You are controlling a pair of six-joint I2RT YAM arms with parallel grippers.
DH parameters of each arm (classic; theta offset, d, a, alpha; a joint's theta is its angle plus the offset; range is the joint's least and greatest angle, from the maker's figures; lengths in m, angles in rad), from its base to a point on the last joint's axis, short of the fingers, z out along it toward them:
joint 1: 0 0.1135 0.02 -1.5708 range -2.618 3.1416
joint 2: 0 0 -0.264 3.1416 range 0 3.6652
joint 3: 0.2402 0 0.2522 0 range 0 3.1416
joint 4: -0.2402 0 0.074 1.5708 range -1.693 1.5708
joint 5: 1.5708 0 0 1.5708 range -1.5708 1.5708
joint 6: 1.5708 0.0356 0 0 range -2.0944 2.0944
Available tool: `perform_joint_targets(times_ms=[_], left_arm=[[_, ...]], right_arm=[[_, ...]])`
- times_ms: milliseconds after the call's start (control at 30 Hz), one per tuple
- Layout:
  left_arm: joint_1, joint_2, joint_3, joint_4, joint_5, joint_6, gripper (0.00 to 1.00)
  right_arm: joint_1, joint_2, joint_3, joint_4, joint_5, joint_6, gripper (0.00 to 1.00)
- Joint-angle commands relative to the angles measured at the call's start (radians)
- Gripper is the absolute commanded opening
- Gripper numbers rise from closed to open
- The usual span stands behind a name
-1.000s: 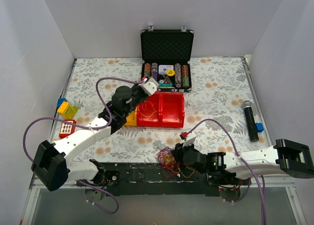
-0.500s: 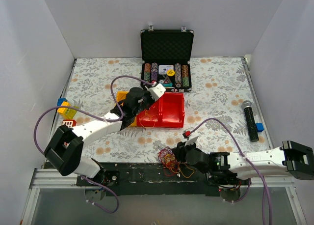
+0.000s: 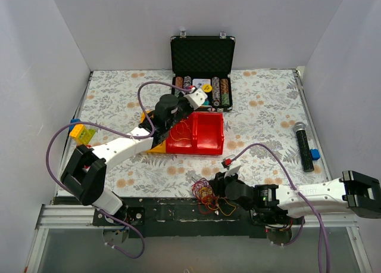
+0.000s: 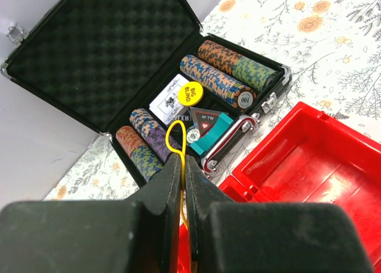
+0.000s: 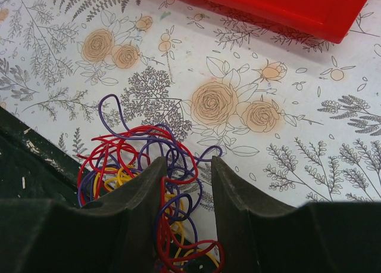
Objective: Untangle the cables
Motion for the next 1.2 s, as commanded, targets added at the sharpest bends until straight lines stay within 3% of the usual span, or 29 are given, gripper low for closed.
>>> perform_joint_targets(times_ms=[0, 100, 233, 567, 867, 900, 933, 1067, 1133, 1167], left_arm=[[0.016, 0.002, -0.038, 0.104, 0.01, 0.076, 0.0], [0.027, 0.017, -0.044, 0.165, 0.019, 0.096, 0.0], [0.032, 0.022, -0.049, 0.122, 0.041, 0.083, 0.0], [0.03, -0.098, -0.282, 0.002, 0.122, 0.052, 0.0], [0.032, -0.023, -0.25, -0.101, 0.093, 0.066, 0.0], [0.032, -0.012, -0.238, -0.101, 0.088, 0.061, 0.04], [0.032, 0.0, -0.221, -0.117, 0.093, 0.058, 0.15], [0.03, 0.008, -0.138, -0.174, 0.102, 0.027, 0.27], [0.032, -0.013, -0.116, -0.184, 0.113, 0.032, 0.47], [0.032, -0.024, -0.106, -0.199, 0.118, 0.032, 0.52]], right_arm=[[0.005, 0.013, -0.004, 0.029, 0.025, 0.017, 0.43], [0.005, 0.012, -0.007, 0.029, 0.022, 0.019, 0.43], [0.005, 0.002, -0.007, 0.017, 0.025, 0.022, 0.43], [0.005, -0.004, -0.003, 0.015, 0.031, 0.014, 0.43], [0.005, 0.013, 0.022, 0.012, 0.03, 0.006, 0.42], [0.006, 0.007, 0.025, 0.006, 0.031, 0.003, 0.42], [0.005, 0.002, 0.028, -0.002, 0.033, 0.0, 0.42], [0.005, -0.036, 0.036, -0.025, 0.039, -0.007, 0.42], [0.005, -0.054, 0.037, -0.029, 0.042, -0.014, 0.42], [0.005, -0.06, 0.036, -0.032, 0.044, -0.017, 0.42]])
